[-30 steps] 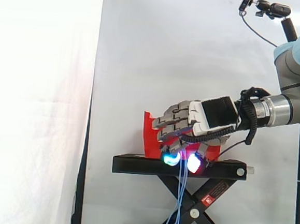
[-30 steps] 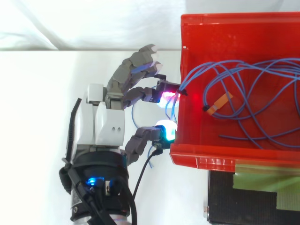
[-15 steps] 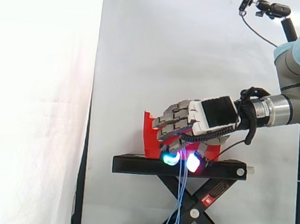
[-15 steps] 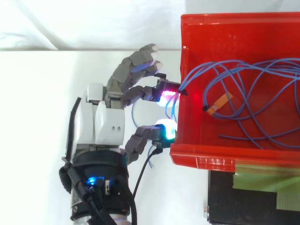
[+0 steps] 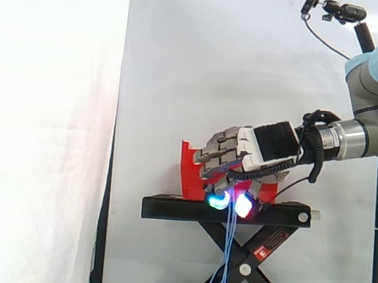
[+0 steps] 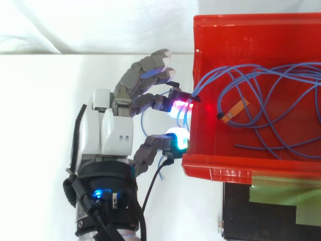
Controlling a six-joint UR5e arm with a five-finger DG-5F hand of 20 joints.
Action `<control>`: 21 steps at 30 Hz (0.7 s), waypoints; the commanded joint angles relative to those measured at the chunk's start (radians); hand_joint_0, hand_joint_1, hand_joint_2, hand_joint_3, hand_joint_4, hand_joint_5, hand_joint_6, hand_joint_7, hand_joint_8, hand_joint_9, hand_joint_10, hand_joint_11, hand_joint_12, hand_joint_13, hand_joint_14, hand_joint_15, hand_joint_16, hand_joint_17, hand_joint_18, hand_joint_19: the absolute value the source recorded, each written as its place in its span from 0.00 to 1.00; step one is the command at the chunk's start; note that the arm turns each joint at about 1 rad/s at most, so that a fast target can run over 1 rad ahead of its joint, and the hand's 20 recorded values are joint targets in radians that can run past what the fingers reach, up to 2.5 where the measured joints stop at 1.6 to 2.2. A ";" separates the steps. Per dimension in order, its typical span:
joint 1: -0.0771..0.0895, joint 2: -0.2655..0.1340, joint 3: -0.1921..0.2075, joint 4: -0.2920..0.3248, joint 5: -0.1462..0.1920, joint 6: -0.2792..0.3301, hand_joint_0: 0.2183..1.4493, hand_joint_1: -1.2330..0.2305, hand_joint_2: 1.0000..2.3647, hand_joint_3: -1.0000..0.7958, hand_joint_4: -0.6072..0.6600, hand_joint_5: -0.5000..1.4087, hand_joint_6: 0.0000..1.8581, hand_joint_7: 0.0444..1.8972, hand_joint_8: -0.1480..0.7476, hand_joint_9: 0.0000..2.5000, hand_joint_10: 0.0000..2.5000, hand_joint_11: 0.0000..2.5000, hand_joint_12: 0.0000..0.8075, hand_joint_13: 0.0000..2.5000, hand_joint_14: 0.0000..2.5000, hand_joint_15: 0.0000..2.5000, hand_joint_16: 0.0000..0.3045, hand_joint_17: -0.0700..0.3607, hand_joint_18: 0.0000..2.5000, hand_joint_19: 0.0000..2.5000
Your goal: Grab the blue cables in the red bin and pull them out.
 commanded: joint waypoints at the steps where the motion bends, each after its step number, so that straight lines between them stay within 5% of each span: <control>1: 0.000 0.000 0.000 0.001 0.000 0.000 0.48 0.19 0.00 0.00 0.53 0.80 0.00 0.43 0.40 0.31 0.01 0.20 0.37 0.24 0.01 0.16 0.13 0.37 0.22 0.25; 21: 0.001 -0.001 0.000 -0.006 0.000 0.000 0.48 0.20 0.00 0.00 0.52 0.83 0.00 0.45 0.41 0.33 0.01 0.21 0.37 0.25 0.01 0.16 0.13 0.37 0.23 0.25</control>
